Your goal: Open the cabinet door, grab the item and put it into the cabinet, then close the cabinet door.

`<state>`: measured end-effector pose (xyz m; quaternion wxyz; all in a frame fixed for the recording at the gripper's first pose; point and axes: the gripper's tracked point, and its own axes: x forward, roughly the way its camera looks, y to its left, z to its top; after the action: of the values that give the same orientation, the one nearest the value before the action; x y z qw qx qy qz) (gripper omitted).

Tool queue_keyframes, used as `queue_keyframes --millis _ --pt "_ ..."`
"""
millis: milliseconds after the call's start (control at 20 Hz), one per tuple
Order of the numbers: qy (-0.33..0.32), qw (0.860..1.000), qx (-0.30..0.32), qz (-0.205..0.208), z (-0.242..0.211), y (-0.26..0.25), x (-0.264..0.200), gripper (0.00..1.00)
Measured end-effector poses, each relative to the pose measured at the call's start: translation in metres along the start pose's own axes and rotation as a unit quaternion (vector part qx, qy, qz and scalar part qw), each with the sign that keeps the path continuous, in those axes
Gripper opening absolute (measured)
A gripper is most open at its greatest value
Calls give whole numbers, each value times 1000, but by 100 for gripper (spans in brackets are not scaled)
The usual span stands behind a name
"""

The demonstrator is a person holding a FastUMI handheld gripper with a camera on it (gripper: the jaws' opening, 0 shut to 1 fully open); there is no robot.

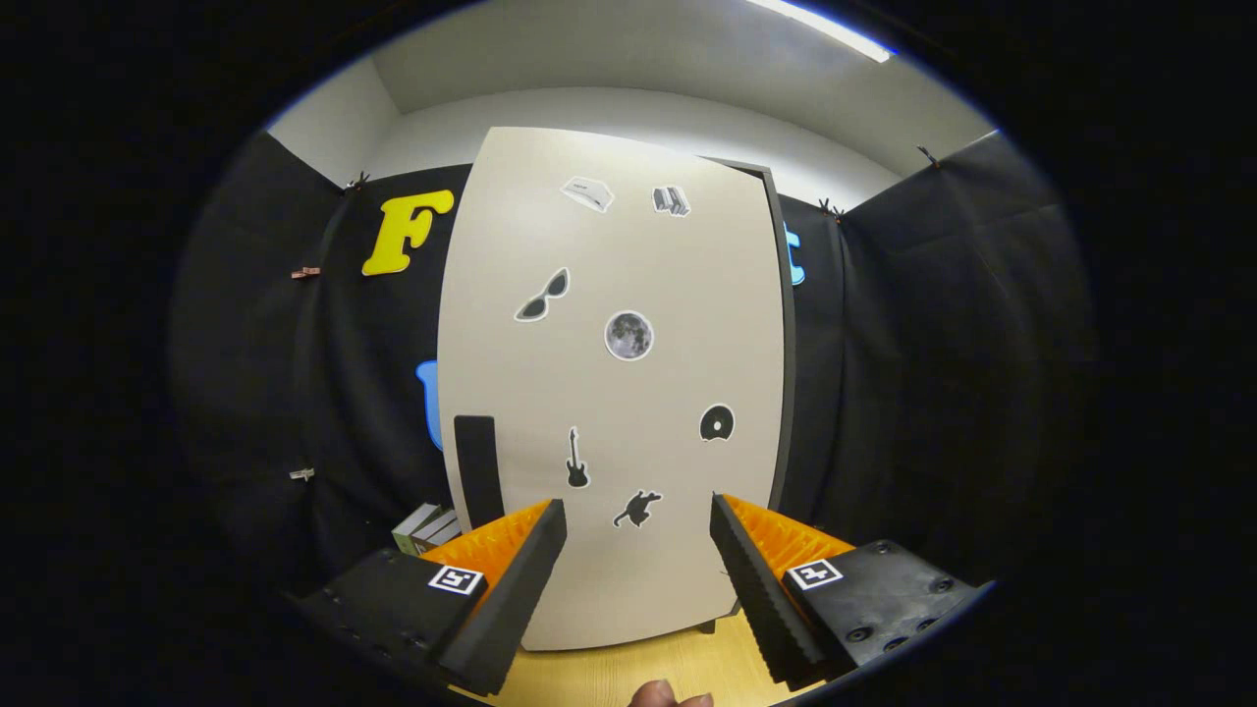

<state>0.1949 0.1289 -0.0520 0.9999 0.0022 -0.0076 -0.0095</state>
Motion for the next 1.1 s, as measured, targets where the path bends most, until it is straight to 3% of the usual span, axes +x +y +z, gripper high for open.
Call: queue_keyframes --millis 1100 --pt "-34 998 -43 3 -3 1 34 98"
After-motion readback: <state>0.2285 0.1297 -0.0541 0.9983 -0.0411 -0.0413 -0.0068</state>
